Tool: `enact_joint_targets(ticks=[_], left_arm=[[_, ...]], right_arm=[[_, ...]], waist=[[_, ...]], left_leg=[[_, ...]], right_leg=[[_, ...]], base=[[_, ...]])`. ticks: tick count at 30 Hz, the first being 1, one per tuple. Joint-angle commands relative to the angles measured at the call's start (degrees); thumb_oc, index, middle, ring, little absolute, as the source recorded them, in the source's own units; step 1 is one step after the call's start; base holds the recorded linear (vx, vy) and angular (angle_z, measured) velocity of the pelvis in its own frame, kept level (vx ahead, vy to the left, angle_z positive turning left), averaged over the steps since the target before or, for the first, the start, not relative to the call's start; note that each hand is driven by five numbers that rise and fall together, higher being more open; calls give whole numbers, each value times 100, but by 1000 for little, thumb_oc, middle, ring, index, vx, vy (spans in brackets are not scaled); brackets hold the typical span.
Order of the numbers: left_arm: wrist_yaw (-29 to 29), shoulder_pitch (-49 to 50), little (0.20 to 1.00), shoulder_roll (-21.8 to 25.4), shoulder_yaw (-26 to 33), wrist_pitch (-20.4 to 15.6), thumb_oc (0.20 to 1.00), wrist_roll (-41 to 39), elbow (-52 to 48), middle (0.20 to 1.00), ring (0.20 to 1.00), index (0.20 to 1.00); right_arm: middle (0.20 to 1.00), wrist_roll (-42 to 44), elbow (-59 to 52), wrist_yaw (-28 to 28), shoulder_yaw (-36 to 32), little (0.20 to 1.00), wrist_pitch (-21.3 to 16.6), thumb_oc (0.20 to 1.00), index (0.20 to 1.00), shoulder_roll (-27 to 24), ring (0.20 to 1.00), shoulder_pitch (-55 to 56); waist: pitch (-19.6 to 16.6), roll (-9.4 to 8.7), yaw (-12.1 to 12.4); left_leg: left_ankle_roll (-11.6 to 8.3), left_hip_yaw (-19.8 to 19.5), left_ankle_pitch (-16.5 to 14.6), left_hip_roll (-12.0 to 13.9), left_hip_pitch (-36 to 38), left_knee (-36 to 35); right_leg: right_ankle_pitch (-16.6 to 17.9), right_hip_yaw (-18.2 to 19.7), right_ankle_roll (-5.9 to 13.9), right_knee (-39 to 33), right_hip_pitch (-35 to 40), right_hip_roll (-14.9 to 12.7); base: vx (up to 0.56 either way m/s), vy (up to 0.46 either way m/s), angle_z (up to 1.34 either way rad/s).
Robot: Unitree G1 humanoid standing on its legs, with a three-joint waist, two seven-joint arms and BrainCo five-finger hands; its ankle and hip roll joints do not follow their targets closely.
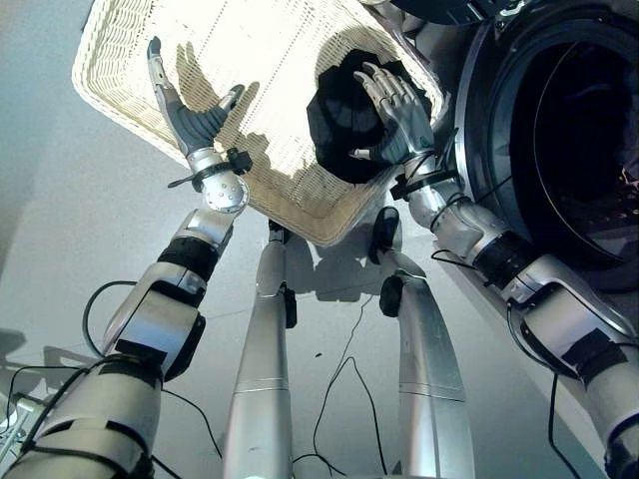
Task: Put the clothes into the washing machine.
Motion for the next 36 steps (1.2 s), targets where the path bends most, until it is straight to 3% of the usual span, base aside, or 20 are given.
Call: enact_joint_targets(ticks=[1, 6, 13, 15, 31, 34, 36], left_arm=[[17, -322, 1000, -173, 140, -290, 1000, -99, 284, 1000, 1000, 1000], [42, -410, 1000, -208, 53, -351, 1000, -143, 371, 1000, 1000, 1000], [113, -448, 1000, -251, -16, -336, 1000, -138, 356, 1000, 1000, 1000], [112, -458, 1000, -259, -33, -377, 1000, -142, 391, 1000, 1000, 1000], [189, -376, 1000, -311, 18, -455, 1000, -33, 326, 1000, 1000, 1000], [213, -359, 1000, -315, 4, -438, 1000, -36, 298, 1000, 1000, 1000], [238, -330, 1000, -319, -12, -390, 1000, -41, 227, 1000, 1000, 1000]], right_arm=[[1000, 211, 345, 303, 288, 1000, 373, 1000, 1000, 82, 1000, -129], [1000, -1, 930, 723, 424, 1000, 721, 1000, 1000, 185, 1000, -313], [1000, -499, 1432, 1112, 581, 1000, 925, 1000, 1000, 215, 1000, -327], [200, -711, 1600, 1146, 632, 200, 886, 200, 200, 221, 200, -341], [200, -1058, 1921, 771, 582, 200, 578, 200, 200, 209, 200, -284], [200, -871, 1923, 747, 565, 200, 499, 200, 200, 190, 200, -251], [200, 50, 1837, 834, 498, 200, 332, 200, 200, 178, 200, -183]], waist=[[-106, 312, -100], [-106, 358, -53], [-106, 369, -39], [-106, 383, -41], [-106, 418, -39], [-106, 422, -44], [-106, 424, -47]], left_leg=[[-30, 182, -976, -321, -129, 963], [-21, 175, -947, -333, -162, 970], [-9, 179, -910, -330, -181, 958], [-4, 169, -909, -335, -187, 965], [13, 150, -885, -353, -222, 1014], [19, 147, -881, -351, -220, 1004], [22, 150, -868, -342, -217, 994]], right_leg=[[930, -209, 640, -1619, 626, 285], [936, -231, 629, -1579, 587, 285], [965, -238, 632, -1581, 574, 298], [970, -231, 632, -1570, 564, 300], [1002, -180, 635, -1519, 524, 329], [1017, -180, 635, -1521, 514, 330], [1022, -188, 628, -1512, 513, 329]], base=[[17, -4, 4], [0, 0, 0], [0, 0, 0], [0, 0, 0], [0, 0, 0], [0, 0, 0], [0, 0, 0]])
